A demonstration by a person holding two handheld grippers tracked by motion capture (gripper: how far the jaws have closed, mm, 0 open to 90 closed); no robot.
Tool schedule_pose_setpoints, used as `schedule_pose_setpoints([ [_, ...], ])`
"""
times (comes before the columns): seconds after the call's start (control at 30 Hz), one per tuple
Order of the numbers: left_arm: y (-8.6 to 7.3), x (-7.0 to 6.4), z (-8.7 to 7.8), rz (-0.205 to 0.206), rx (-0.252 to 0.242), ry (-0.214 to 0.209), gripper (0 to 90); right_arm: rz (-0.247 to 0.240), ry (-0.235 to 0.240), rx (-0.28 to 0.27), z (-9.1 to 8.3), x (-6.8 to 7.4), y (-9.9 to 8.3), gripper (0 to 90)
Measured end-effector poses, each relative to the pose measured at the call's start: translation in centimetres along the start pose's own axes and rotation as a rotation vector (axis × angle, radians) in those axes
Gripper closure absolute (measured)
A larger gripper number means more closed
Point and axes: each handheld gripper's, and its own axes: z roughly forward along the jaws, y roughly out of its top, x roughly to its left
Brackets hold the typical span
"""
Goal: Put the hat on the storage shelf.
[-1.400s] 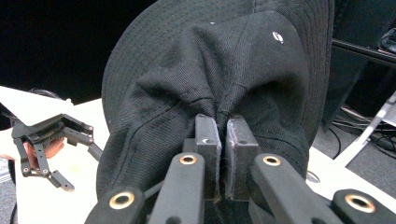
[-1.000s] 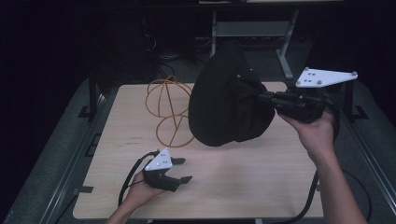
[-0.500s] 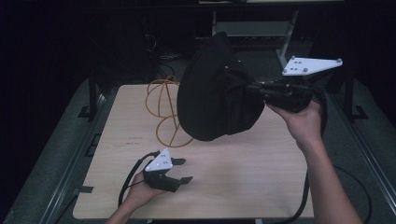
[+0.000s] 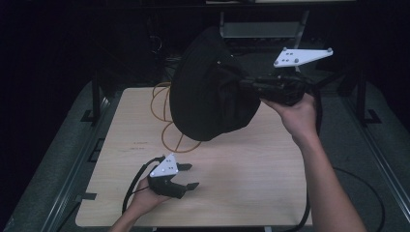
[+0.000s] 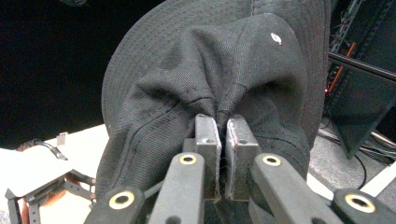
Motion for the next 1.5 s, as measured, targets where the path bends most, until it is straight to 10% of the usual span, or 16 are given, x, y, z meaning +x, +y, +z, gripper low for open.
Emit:
schedule_pose_setpoints([
  [1.5, -0.1, 0.3, 0.1, 0.006, 0.008, -0.015, 33.5, -0.015, 0.063, 0.039, 8.9, -0.3, 5.9, 85.4],
])
